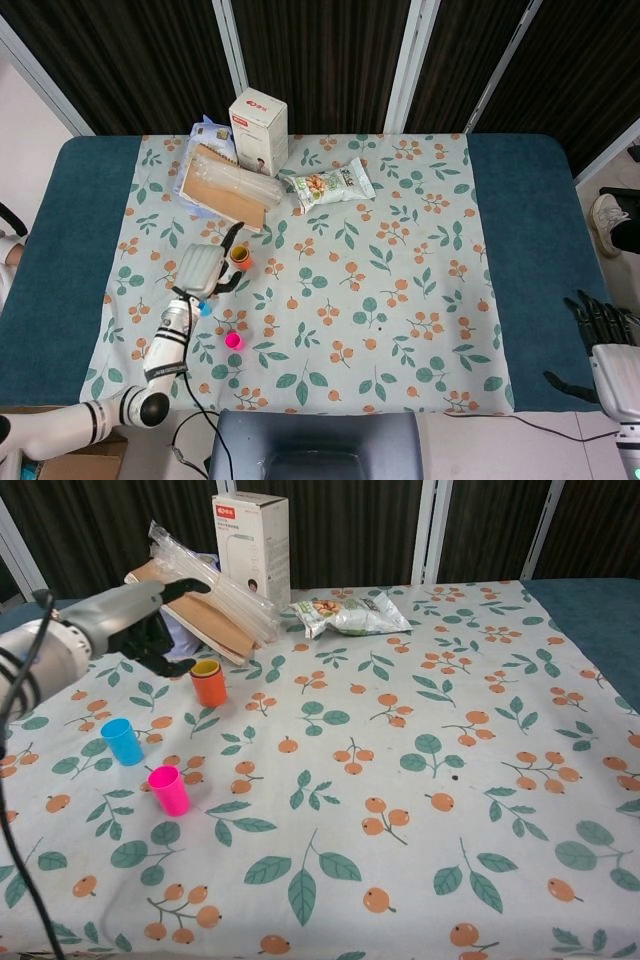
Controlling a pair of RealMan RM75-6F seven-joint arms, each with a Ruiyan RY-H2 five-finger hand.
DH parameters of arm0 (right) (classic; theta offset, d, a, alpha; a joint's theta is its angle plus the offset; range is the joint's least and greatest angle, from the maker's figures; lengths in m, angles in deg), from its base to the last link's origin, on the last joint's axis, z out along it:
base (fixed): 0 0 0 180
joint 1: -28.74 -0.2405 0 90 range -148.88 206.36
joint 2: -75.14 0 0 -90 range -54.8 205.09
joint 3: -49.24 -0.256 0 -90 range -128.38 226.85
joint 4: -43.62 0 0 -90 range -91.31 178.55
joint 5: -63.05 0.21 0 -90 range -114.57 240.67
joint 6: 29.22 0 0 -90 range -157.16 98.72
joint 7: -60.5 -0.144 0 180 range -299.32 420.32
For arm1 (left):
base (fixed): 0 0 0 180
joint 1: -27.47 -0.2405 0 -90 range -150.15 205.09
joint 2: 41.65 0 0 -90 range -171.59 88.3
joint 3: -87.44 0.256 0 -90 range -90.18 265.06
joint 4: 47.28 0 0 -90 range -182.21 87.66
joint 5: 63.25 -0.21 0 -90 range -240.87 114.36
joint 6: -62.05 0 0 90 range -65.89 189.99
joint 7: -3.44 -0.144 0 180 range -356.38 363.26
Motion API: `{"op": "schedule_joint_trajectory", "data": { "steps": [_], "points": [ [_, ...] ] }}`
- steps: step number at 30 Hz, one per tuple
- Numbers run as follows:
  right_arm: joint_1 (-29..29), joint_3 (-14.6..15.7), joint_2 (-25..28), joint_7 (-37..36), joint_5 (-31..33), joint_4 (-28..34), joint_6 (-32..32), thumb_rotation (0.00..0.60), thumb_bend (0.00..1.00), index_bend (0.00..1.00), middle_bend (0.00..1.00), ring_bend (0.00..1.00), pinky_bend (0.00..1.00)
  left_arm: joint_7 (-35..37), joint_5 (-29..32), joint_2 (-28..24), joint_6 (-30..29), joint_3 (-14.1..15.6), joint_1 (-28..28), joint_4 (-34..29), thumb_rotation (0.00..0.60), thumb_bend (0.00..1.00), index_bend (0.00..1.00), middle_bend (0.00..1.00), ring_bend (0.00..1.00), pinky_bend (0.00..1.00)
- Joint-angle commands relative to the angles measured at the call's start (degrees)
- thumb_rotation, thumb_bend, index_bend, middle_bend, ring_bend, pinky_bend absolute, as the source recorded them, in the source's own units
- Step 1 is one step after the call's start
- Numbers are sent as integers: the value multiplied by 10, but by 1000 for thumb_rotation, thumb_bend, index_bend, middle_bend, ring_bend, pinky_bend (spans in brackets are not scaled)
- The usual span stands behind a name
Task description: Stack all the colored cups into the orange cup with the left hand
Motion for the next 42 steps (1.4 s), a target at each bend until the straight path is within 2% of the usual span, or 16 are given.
{"op": "schedule_joint_trajectory", "data": {
  "steps": [1,5,9,11,15,24,34,42],
  "points": [
    [0,3,-1,1,-4,1,-1,600,196,0,0,0,0,8,-36,-62,-25,50,-50,-72,600,351,96,1000,1000,1000],
    [0,5,0,0,-9,1,0,600,196,0,0,0,0,-3,-64,-81,-45,83,-74,-81,600,350,200,970,1000,1000],
    [0,5,0,-1,-9,1,0,600,196,0,0,0,0,-13,-82,-85,-62,97,-87,-77,600,350,236,881,1000,1000],
    [0,6,0,0,-11,1,0,600,196,0,0,0,0,-19,-76,-88,-67,111,-103,-59,600,350,235,908,1000,1000],
    [1,7,-1,0,-13,1,2,600,196,0,0,0,0,-13,-60,-83,-41,113,-106,-40,600,349,244,978,1000,1000],
    [1,6,-1,3,-11,0,2,600,196,0,0,0,0,4,-52,-50,-7,114,-109,6,600,346,277,986,1000,1000],
    [1,6,-1,2,-12,0,3,600,196,0,0,0,0,16,-63,-29,-2,100,-107,20,600,344,282,1000,1000,1000],
    [1,6,-1,3,-11,0,2,600,196,0,0,0,0,11,-56,-18,8,92,-104,32,600,343,416,1000,1000,1000]
  ]
}}
